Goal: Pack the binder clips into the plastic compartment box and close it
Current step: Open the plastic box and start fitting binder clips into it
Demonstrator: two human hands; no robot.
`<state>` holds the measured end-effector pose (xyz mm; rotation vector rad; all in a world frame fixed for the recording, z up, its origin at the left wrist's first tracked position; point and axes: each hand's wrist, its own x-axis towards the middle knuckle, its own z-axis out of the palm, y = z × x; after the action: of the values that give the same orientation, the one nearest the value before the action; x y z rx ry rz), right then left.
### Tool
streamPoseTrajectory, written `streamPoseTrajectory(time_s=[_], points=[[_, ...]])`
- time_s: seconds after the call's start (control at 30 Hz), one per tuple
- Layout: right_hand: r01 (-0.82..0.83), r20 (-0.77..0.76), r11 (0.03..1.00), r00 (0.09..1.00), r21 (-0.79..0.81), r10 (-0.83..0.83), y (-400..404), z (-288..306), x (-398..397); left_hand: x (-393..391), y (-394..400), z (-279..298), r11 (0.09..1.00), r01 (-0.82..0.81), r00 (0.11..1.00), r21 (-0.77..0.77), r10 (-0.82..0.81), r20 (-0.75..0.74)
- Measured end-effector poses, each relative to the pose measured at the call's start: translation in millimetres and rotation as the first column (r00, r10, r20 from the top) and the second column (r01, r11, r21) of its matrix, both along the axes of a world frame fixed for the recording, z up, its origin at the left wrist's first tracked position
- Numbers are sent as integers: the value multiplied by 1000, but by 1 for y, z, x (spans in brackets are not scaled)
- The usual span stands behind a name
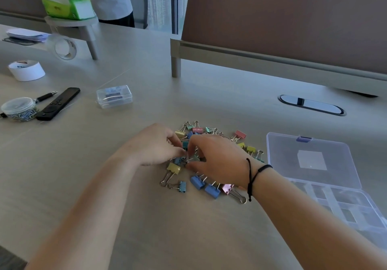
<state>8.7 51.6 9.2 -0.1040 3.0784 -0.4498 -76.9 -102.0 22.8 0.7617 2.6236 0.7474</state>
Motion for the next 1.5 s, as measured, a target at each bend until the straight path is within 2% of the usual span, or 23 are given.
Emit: streamPoseTrajectory(time_s=[0.27,0.47,0.63,0.7,0.9,1.03,1.1,1.3,1.4,1.5], points=[[84,-8,985,996,-154,-86,4,1,3,4,5,-2,996,81,996,-48,-82,-22],[178,-127,942,967,-285,-221,16,12,20,4,5,-5,994,113,986,4,-112,-121],[271,-195,848,899,-455,-392,57,29,69,14,13,-6,959,193,974,205,-163,-155],[318,-188,806,868,-500,-459,75,30,89,25,23,-8,946,222,969,238,-188,-158],[423,-151,730,803,-537,-577,120,31,158,76,66,-8,897,382,919,222,-343,-195],[501,-79,561,695,-659,-714,150,20,189,113,108,-2,856,509,830,90,-461,-314],[509,-39,505,677,-697,-735,149,13,192,126,128,-1,844,535,794,22,-495,-353],[539,-20,590,728,-601,-686,136,0,197,147,159,-8,822,560,759,-107,-561,-331],[541,-3,593,737,-596,-676,137,2,204,147,160,-9,808,576,756,-124,-584,-294],[513,-62,636,749,-576,-660,135,8,208,146,159,-10,794,598,748,-109,-602,-280]])
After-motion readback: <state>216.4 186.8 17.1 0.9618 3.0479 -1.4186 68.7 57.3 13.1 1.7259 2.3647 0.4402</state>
